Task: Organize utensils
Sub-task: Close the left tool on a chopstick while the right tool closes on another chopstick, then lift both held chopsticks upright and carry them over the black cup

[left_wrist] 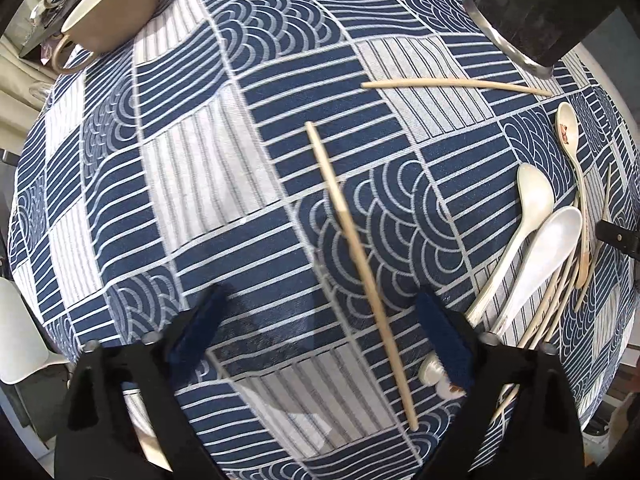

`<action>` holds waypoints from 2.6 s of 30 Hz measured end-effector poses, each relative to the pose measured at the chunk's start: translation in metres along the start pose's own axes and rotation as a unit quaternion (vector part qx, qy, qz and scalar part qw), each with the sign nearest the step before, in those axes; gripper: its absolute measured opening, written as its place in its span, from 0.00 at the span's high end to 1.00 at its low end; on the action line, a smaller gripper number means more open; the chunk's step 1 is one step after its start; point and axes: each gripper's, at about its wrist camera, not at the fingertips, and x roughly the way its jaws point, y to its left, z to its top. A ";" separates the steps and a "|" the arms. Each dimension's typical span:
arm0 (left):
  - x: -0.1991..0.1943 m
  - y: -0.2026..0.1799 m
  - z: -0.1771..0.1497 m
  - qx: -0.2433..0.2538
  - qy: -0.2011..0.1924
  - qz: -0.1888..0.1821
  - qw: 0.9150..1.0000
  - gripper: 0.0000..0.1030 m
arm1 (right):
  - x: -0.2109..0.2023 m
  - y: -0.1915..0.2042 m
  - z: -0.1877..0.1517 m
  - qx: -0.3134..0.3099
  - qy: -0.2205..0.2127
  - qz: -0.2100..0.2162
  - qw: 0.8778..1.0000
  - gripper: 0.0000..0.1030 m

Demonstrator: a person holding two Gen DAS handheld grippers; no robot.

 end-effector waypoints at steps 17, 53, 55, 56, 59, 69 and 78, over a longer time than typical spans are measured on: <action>-0.018 0.080 -0.035 -0.049 0.032 0.032 0.998 0.96 | -0.025 -0.080 -0.051 0.061 0.002 0.134 0.989 0.96; -0.208 -0.005 0.107 0.067 -0.170 -0.009 0.983 0.95 | -0.246 -0.045 0.037 -0.068 -0.277 0.218 0.933 0.95; -0.217 -0.012 0.120 0.076 -0.181 -0.019 0.980 0.96 | -0.250 -0.040 0.044 -0.065 -0.283 0.222 0.931 0.95; -0.221 -0.016 0.124 0.082 -0.187 -0.017 0.979 0.95 | -0.251 -0.038 0.046 -0.065 -0.285 0.222 0.930 0.95; -0.231 -0.032 0.141 0.108 -0.208 -0.013 0.972 0.96 | -0.253 -0.028 0.056 -0.064 -0.299 0.228 0.924 0.95; -0.246 -0.064 0.194 0.145 -0.238 -0.084 0.957 0.96 | -0.252 0.001 0.084 -0.047 -0.340 0.273 0.899 0.95; -0.241 -0.093 0.228 0.182 -0.249 -0.149 0.940 0.96 | -0.249 0.029 0.118 -0.038 -0.370 0.281 0.885 0.95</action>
